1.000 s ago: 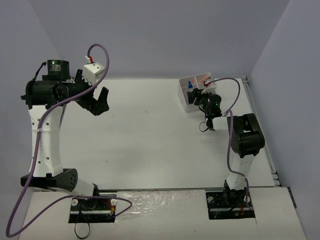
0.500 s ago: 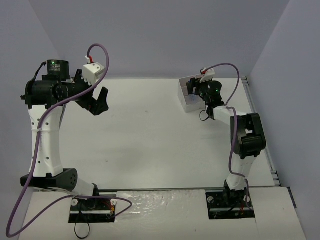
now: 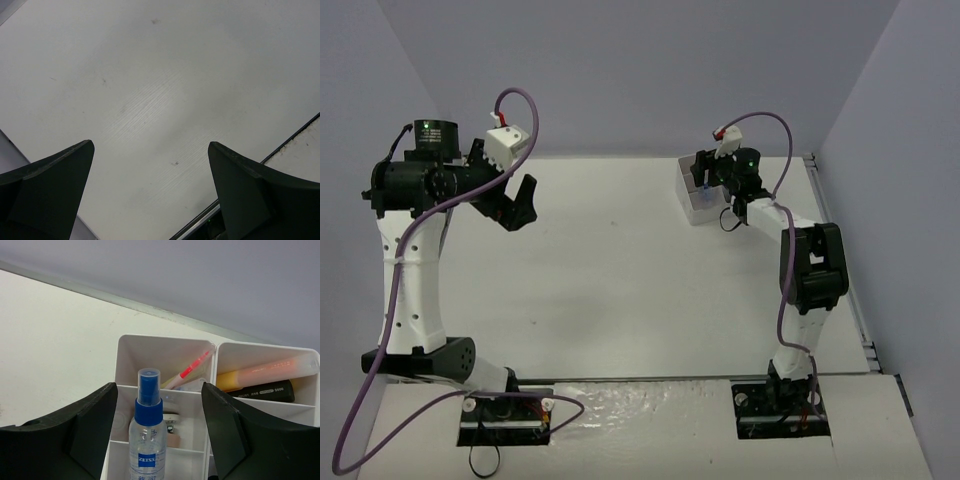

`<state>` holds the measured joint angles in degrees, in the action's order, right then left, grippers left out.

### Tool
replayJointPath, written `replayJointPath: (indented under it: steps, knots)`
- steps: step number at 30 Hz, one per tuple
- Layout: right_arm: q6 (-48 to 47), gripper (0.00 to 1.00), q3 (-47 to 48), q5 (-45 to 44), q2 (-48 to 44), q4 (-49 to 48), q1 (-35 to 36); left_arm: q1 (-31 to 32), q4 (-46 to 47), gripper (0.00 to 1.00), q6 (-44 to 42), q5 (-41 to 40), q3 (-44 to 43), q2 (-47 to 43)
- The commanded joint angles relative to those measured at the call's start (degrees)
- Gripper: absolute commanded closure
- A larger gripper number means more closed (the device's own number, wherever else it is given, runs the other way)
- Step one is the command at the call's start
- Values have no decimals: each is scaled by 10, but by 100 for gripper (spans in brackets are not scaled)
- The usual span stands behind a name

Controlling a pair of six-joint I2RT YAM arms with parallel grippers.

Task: Sort the stationery into containers
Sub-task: Place the stationery in the storage box, then pick up the stationery from the storage box.

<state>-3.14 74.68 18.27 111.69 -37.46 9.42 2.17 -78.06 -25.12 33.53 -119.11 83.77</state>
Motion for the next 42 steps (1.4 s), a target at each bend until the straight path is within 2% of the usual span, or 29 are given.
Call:
replayJointPath:
  steps: [1, 9, 11, 15, 21, 23, 29, 31, 42]
  knots:
    - [-5, 36, 46, 22, 11, 7, 0, -5, -62, 3, -10, 1, -4, -11]
    - [-3, 38, 69, 39, 33, 32, 3, -9, -61, 3, -14, 0, 0, -11]
    - [-4, 41, 70, 38, 36, 35, 5, -9, -60, 3, -13, 0, -1, -8]
    - [-3, 56, 68, 35, 39, 36, 5, -9, -61, 3, -11, 1, 1, -6]
    - [-1, 89, 66, 42, 34, 26, 4, -9, -58, 3, -12, 1, 0, -8]
    - [-2, 97, 65, 53, 28, 16, 4, -9, -56, 3, -12, 4, -2, -8]
    - [0, 100, 17, 69, 0, -102, 4, -9, -58, 3, -14, 5, -7, -2]
    - [16, 100, -17, 70, -1, -210, 4, -9, -59, 3, -17, 5, -11, -2]
    - [79, 100, -114, 38, 42, -451, 4, -9, -59, 3, -25, 6, -12, 5]
